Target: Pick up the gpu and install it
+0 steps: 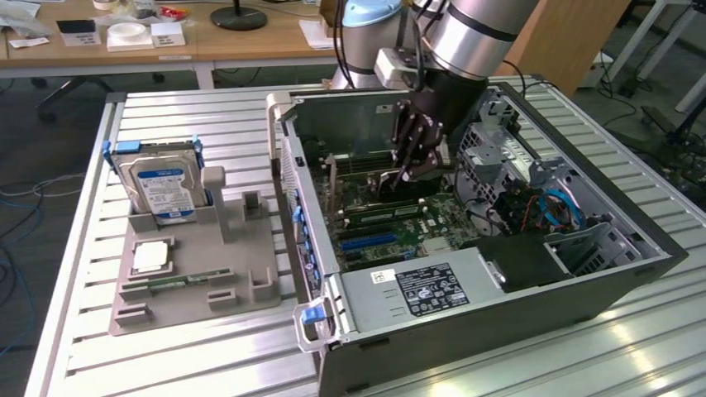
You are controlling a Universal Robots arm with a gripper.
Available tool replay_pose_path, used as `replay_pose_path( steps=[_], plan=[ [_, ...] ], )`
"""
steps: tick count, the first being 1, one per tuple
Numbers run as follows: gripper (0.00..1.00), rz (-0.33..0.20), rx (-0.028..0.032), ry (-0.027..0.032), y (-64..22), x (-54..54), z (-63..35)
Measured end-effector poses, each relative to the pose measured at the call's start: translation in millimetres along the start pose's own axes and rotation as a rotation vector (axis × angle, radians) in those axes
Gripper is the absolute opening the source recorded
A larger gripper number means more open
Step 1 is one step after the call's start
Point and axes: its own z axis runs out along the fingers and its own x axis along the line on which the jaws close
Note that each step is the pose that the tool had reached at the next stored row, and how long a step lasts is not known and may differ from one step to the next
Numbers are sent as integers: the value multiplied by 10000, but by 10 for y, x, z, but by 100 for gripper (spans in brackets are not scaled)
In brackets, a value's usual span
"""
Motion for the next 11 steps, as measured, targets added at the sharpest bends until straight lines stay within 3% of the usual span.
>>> replay_pose_path(
  steps=[11],
  plan=[
    [27,0,-14,0,-39,0,164]
  ],
)
